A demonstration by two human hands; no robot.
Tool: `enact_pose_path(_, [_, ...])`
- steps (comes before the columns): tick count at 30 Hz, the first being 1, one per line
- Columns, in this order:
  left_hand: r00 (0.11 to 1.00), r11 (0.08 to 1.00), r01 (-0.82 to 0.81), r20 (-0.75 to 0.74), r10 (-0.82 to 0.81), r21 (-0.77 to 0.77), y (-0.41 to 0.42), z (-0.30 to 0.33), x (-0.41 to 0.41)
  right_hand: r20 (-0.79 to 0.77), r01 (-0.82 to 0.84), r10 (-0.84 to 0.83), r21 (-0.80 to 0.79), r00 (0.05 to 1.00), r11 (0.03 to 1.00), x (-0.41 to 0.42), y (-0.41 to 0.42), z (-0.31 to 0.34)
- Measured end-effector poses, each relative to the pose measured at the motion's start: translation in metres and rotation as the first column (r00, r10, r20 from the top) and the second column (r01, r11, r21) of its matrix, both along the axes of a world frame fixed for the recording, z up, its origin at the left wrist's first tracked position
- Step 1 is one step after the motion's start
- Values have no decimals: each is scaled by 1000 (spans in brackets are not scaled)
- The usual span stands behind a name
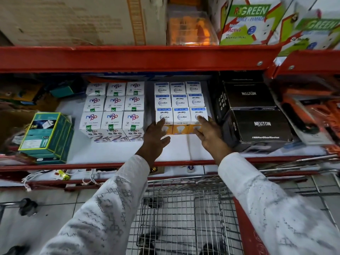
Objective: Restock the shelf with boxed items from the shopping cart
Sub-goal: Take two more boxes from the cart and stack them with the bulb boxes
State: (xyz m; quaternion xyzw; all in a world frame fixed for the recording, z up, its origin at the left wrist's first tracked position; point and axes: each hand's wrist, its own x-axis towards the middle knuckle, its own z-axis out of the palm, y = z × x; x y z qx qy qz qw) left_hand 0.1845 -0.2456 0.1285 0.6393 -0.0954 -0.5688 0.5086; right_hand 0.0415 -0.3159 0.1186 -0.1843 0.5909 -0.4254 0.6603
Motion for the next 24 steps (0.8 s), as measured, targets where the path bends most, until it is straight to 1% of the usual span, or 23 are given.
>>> enact_pose_path(1, [1000, 1000, -26, -14, 26, -2, 0, -2, 0, -3, -8, 8, -3, 1000, 1000, 0, 0, 0])
enact_pose_path(3, [1000, 999, -16, -14, 16, -30, 3, -2, 1, -12, -30, 30, 4, 999, 1000, 1, 1, 0])
enact_pose_path(5, [999, 1000, -21, -24, 21, -20, 8, 0, -1, -18, -49, 50, 17, 999, 999, -2, 2, 2])
enact_pose_path(7, [998, 998, -54, -43, 53, -12, 15, 1, -6, -18, -44, 44, 12, 999, 999, -7, 6, 5])
enact_pose_path(8, [994, 996, -92, -56, 91, -16, 19, 2, -9, -43, -31, 30, -6, 999, 1000, -10, 12, 7])
enact_pose_path(9, [986, 988, -153, -70, 152, -7, 22, 4, -15, -98, -4, 0, -38, 995, 999, -14, 18, 9])
enact_pose_path(11, [957, 963, -269, -102, 270, 19, 30, 6, -28, -203, 71, -102, -152, 974, 986, -23, 32, 13])
enact_pose_path(13, [951, 957, -290, -110, 290, 18, 34, 12, -51, -228, 106, -180, -304, 957, 947, -40, 47, 23])
enact_pose_path(14, [954, 961, -277, -119, 277, 12, 34, 15, -64, -254, 95, -203, -380, 946, 920, -51, 52, 28])
enact_pose_path(15, [959, 966, -257, -121, 256, 5, 33, 20, -78, -313, 61, -220, -447, 924, 892, -63, 54, 33])
enact_pose_path(17, [982, 985, -171, -92, 168, -26, 28, 27, -102, -477, -60, -253, -548, 842, 834, -90, 57, 45])
enact_pose_path(18, [992, 993, -110, -73, 106, -42, 24, 30, -114, -558, -129, -279, -582, 781, 803, -104, 58, 52])
enact_pose_path(19, [997, 998, -46, -57, 43, -49, 21, 34, -127, -638, -203, -315, -604, 703, 771, -119, 58, 57])
enact_pose_path(20, [999, 999, 14, -36, -16, -47, 17, 37, -139, -717, -282, -349, -601, 604, 748, -134, 55, 62])
enact_pose_path(21, [998, 997, 62, -16, -62, -41, 13, 40, -149, -792, -353, -356, -558, 495, 751, -147, 52, 64])
enact_pose_path(22, [995, 995, 96, 0, -96, -34, 10, 44, -160, -857, -397, -324, -481, 401, 781, -161, 47, 65])
enact_pose_path(23, [993, 993, 114, 16, -114, -28, 6, 46, -169, -909, -420, -252, -382, 333, 823, -175, 43, 65])
enact_pose_path(24, [992, 992, 122, 30, -121, -26, 2, 48, -178, -942, -435, -164, -284, 293, 855, -186, 39, 65])
